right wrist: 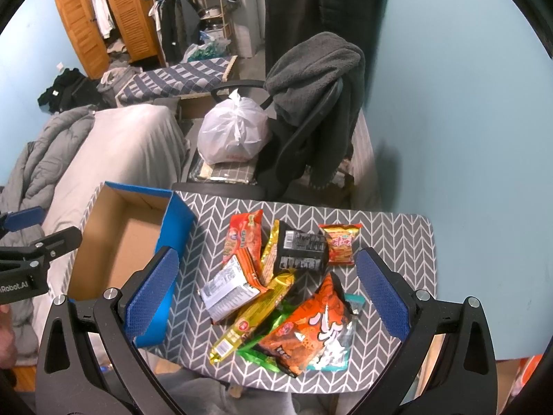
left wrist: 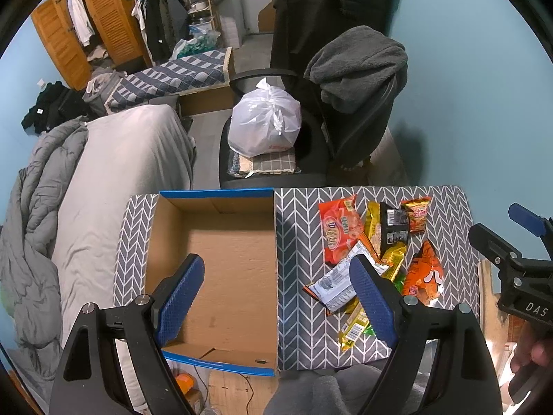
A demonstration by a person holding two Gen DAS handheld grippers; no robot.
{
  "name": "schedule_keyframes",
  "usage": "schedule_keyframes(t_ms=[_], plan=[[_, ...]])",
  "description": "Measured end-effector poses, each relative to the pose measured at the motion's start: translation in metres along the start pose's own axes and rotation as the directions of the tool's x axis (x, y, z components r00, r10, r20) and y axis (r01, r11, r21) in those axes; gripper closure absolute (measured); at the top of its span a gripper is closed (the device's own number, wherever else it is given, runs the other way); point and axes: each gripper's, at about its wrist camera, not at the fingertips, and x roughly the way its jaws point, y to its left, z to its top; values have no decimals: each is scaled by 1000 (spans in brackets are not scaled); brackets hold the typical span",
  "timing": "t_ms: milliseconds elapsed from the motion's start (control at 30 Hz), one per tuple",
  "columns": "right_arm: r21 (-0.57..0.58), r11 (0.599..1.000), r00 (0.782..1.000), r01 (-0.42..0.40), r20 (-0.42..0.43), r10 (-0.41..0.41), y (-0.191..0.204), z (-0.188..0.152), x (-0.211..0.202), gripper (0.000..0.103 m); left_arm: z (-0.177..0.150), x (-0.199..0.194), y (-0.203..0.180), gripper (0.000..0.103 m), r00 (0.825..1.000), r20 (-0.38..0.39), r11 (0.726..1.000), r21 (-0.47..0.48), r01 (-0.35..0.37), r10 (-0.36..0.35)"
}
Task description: Organize snacks
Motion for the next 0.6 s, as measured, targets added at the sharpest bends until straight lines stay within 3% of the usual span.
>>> schedule_keyframes(t_ms=[600], plan=[[1, 1000, 1000, -5, -4, 5, 1, 0, -1, 2, -1, -1, -1, 15, 1000, -2, 1000, 2, 3, -3]])
